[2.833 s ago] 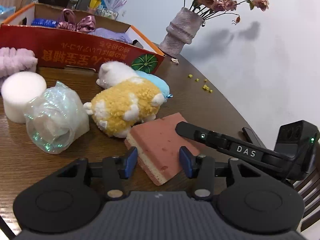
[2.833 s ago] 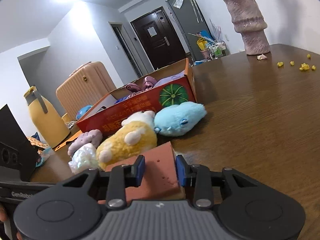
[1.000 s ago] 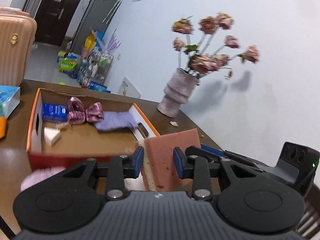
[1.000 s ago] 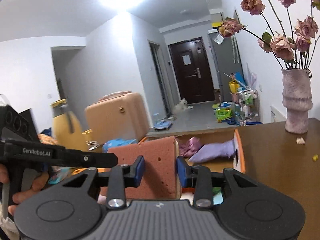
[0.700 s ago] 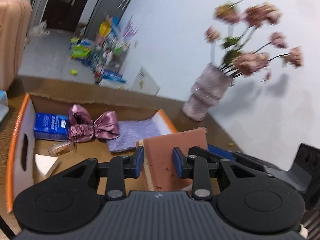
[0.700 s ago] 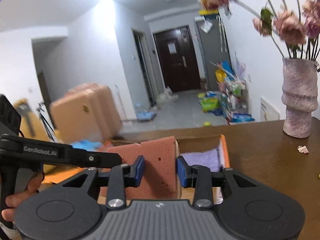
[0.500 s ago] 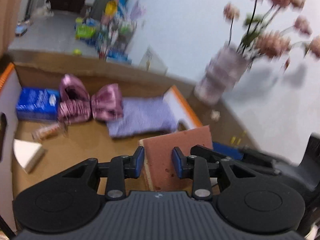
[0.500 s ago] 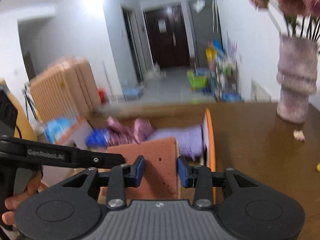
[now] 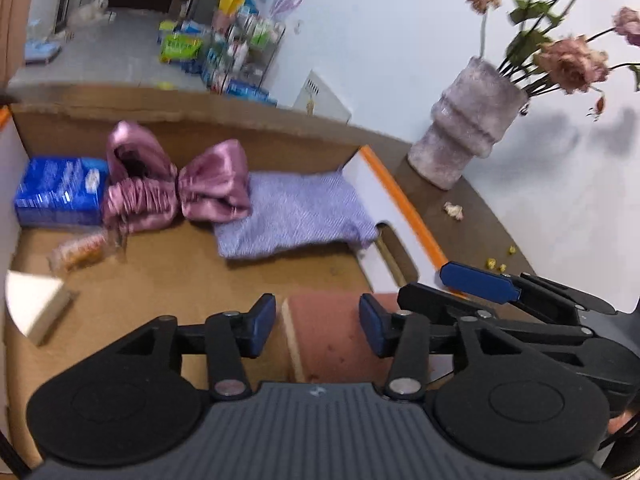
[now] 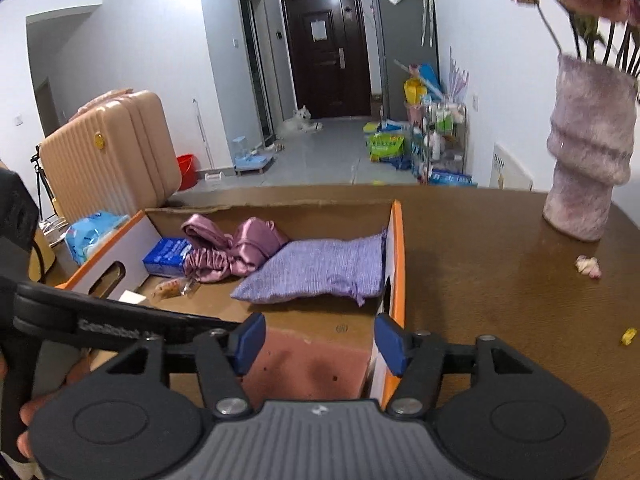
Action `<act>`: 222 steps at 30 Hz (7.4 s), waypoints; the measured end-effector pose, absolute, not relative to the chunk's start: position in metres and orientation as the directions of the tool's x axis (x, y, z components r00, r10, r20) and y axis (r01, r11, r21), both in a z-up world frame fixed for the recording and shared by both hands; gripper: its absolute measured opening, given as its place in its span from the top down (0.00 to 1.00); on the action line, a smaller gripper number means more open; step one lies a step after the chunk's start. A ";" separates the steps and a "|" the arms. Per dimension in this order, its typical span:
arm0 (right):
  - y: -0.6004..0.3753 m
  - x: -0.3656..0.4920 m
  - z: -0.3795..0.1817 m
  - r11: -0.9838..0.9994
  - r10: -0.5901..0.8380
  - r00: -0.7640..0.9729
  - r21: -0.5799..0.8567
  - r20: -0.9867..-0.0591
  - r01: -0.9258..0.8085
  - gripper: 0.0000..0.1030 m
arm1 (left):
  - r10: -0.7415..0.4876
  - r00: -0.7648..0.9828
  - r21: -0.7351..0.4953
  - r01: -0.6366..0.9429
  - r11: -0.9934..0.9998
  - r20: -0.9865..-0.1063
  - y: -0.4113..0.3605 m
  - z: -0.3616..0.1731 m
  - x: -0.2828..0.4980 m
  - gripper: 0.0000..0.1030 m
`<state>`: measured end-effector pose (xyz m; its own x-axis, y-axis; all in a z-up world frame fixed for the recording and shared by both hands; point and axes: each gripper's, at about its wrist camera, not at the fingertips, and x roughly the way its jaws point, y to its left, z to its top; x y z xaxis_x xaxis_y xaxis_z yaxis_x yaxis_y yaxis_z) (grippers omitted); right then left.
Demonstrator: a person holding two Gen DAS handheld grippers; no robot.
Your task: Organize soft objects
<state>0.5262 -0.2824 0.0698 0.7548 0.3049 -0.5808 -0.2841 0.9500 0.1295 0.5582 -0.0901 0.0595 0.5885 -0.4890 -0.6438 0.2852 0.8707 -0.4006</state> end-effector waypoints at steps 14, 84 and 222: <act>-0.279 0.459 0.129 0.929 0.362 0.785 0.131 -0.503 -0.345 0.33 | -0.251 0.758 -0.104 0.237 0.966 -0.603 -0.060 0.122 0.444 0.31; -0.203 0.355 0.026 0.799 0.511 0.630 0.053 -0.585 -0.599 0.60 | -0.242 0.737 -0.006 0.307 0.952 -0.631 -0.009 0.023 0.342 0.31; -0.275 0.209 0.129 0.921 0.382 0.884 0.029 -0.270 -0.390 0.06 | -0.203 0.906 -0.090 0.182 0.979 -0.371 0.028 0.111 0.156 0.05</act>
<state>0.2086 -0.2749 0.1291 0.8835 0.3824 -0.2704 -0.3896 0.9205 0.0288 0.1564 0.0283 0.1110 0.9061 -0.2026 -0.3713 0.1819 0.9792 -0.0903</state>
